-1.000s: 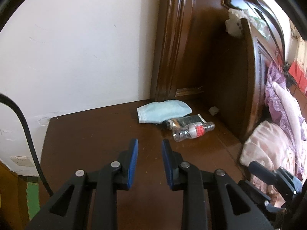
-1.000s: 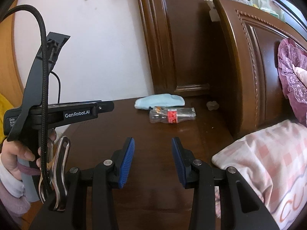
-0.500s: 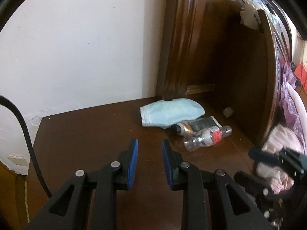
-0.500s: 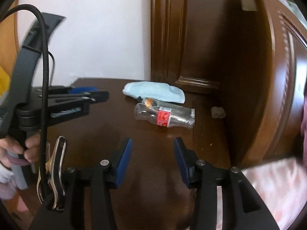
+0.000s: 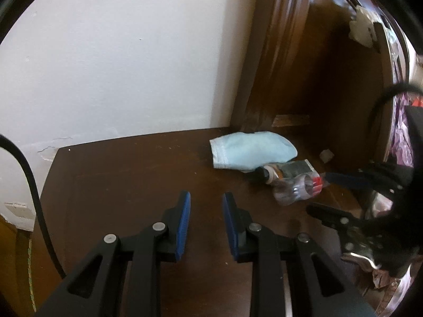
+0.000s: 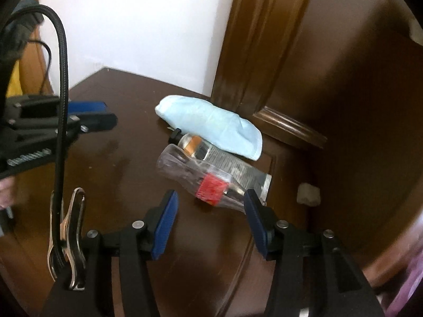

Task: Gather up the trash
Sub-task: 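Grasp the clear plastic bottle with the right gripper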

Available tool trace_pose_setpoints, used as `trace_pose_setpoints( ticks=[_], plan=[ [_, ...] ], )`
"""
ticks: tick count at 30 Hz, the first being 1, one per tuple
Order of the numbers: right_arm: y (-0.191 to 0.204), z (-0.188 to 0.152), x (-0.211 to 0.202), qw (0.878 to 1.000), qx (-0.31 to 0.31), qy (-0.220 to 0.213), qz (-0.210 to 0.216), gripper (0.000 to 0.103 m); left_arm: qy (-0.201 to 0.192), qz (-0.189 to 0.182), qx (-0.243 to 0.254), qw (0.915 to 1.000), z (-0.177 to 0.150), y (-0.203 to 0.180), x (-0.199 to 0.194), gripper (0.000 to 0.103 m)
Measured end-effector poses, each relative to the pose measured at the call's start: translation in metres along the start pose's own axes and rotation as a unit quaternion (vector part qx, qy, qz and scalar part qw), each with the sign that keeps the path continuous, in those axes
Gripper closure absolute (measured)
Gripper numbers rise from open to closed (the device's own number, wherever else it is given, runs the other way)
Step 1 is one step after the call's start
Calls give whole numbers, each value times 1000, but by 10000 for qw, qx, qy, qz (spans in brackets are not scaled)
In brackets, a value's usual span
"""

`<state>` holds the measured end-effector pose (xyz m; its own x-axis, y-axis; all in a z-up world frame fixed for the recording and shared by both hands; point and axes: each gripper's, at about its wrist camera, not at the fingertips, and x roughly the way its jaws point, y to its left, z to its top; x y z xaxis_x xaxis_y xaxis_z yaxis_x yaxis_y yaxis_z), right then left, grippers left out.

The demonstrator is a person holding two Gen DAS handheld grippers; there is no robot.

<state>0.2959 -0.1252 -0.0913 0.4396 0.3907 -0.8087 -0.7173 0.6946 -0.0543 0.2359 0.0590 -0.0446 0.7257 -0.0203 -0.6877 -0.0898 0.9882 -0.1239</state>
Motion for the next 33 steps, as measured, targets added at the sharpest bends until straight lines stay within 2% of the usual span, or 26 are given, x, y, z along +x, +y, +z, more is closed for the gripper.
trace_pose_setpoints(
  ticks=[4,9,17,20,22,24,29,33],
  plan=[
    [2,7,11,9987,-423,186,-228,49,38,-26,-151,9999,0,6,1,77],
    [4,13,14,9971,-670,157,-339,49,39,-47,-209,9998,1,10,1,77],
    [7,20,19,9966,-742,77,-360,49,51,-52,-389,9992,2,17,-1,77],
    [1,23,20,9985,-523,82,-108,53,51,-52,-396,9992,2,19,-1,77],
    [-2,23,17,9993,-364,27,35,62,57,-63,-391,9992,1,19,-2,77],
    [-3,22,13,9996,-286,-40,72,66,60,-75,-365,9993,1,18,-3,77],
    [-9,21,-6,9992,171,-336,111,67,32,-104,-279,9996,1,16,-1,77],
    [-27,13,-23,9948,929,-376,187,67,92,-246,-178,9995,0,9,2,77]
  ],
)
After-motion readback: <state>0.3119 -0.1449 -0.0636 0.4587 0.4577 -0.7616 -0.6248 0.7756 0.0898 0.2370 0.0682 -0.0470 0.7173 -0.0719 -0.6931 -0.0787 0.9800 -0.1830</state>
